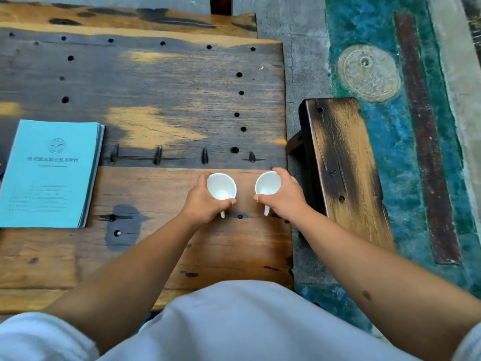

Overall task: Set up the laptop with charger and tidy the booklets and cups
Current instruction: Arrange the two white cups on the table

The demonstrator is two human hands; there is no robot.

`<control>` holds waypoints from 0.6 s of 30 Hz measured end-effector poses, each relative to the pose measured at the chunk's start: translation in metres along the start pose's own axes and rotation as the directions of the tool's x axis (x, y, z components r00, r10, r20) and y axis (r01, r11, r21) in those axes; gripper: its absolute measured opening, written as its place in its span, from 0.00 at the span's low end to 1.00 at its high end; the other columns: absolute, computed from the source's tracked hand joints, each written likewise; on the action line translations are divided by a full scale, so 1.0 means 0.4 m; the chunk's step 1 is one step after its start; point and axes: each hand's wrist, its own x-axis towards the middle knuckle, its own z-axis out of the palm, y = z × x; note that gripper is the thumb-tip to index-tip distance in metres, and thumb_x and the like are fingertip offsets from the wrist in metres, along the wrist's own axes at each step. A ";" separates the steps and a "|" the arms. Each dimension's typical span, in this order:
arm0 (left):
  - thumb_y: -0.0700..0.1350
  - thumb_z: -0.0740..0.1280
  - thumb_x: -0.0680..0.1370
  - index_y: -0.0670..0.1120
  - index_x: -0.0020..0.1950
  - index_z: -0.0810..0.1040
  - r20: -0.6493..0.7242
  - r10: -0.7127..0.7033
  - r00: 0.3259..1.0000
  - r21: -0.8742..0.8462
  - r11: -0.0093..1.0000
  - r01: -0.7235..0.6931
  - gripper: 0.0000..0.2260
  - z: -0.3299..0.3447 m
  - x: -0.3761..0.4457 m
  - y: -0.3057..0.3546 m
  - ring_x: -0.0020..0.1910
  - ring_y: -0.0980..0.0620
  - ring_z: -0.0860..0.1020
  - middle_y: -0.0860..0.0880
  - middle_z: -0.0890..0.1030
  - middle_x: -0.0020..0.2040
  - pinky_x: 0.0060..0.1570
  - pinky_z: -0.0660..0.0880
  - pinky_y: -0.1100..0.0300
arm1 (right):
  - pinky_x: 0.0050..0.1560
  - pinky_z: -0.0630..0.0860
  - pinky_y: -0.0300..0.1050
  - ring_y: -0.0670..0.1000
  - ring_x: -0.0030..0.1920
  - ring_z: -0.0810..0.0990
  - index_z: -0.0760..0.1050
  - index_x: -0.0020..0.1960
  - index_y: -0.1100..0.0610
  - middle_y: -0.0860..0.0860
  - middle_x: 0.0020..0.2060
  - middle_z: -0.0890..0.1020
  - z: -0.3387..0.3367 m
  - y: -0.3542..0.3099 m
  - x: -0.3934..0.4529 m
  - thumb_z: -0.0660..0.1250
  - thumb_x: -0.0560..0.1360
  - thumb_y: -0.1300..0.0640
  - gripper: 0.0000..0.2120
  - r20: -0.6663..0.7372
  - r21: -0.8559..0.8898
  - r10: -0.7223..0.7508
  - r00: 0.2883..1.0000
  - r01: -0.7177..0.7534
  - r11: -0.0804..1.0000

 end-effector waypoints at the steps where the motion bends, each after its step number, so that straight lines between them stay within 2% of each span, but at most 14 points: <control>1: 0.56 0.81 0.62 0.54 0.69 0.65 0.005 -0.001 1.000 0.003 1.000 0.001 0.40 0.001 -0.027 -0.009 0.55 0.50 0.72 0.51 0.74 0.57 0.50 0.68 0.60 | 0.53 0.70 0.45 0.52 0.56 0.70 0.67 0.69 0.47 0.53 0.62 0.70 0.001 0.010 -0.029 0.80 0.62 0.49 0.39 -0.002 -0.006 0.001 1.000 -0.001 1.000; 4: 0.54 0.81 0.62 0.54 0.68 0.65 0.018 0.006 1.000 0.018 1.000 -0.007 0.40 0.011 -0.105 -0.031 0.54 0.49 0.73 0.50 0.75 0.56 0.46 0.68 0.62 | 0.51 0.69 0.44 0.52 0.55 0.69 0.66 0.69 0.47 0.54 0.62 0.70 0.008 0.047 -0.112 0.80 0.63 0.49 0.39 0.010 -0.014 0.012 1.000 -0.012 1.000; 6: 0.53 0.81 0.62 0.53 0.68 0.65 0.025 0.033 0.999 0.034 0.999 -0.034 0.39 0.023 -0.153 -0.047 0.53 0.48 0.74 0.49 0.75 0.56 0.48 0.68 0.61 | 0.52 0.68 0.44 0.53 0.57 0.71 0.65 0.70 0.47 0.54 0.62 0.70 0.018 0.076 -0.165 0.80 0.63 0.48 0.40 0.014 -0.036 0.014 1.000 -0.013 0.999; 10: 0.54 0.81 0.62 0.56 0.64 0.67 0.072 0.077 0.994 0.053 0.995 -0.081 0.36 0.050 -0.243 -0.089 0.52 0.50 0.75 0.51 0.76 0.54 0.43 0.69 0.62 | 0.53 0.68 0.43 0.51 0.55 0.69 0.65 0.71 0.47 0.54 0.64 0.70 0.051 0.137 -0.261 0.80 0.63 0.49 0.41 0.032 -0.047 0.016 0.999 -0.015 0.999; 14: 0.56 0.80 0.61 0.56 0.65 0.66 0.122 0.063 0.991 0.098 0.992 -0.075 0.37 0.087 -0.316 -0.141 0.52 0.51 0.73 0.53 0.75 0.54 0.40 0.67 0.66 | 0.54 0.67 0.43 0.51 0.57 0.69 0.64 0.71 0.48 0.54 0.65 0.69 0.080 0.198 -0.336 0.80 0.64 0.49 0.41 0.059 -0.045 0.030 0.998 -0.027 0.999; 18: 0.55 0.80 0.62 0.54 0.68 0.65 0.163 0.053 0.985 0.123 0.990 -0.074 0.39 0.123 -0.372 -0.185 0.53 0.51 0.73 0.52 0.74 0.56 0.48 0.68 0.60 | 0.54 0.67 0.44 0.51 0.58 0.70 0.64 0.71 0.47 0.53 0.65 0.70 0.102 0.250 -0.390 0.80 0.64 0.49 0.41 0.068 -0.041 0.053 0.996 -0.050 0.998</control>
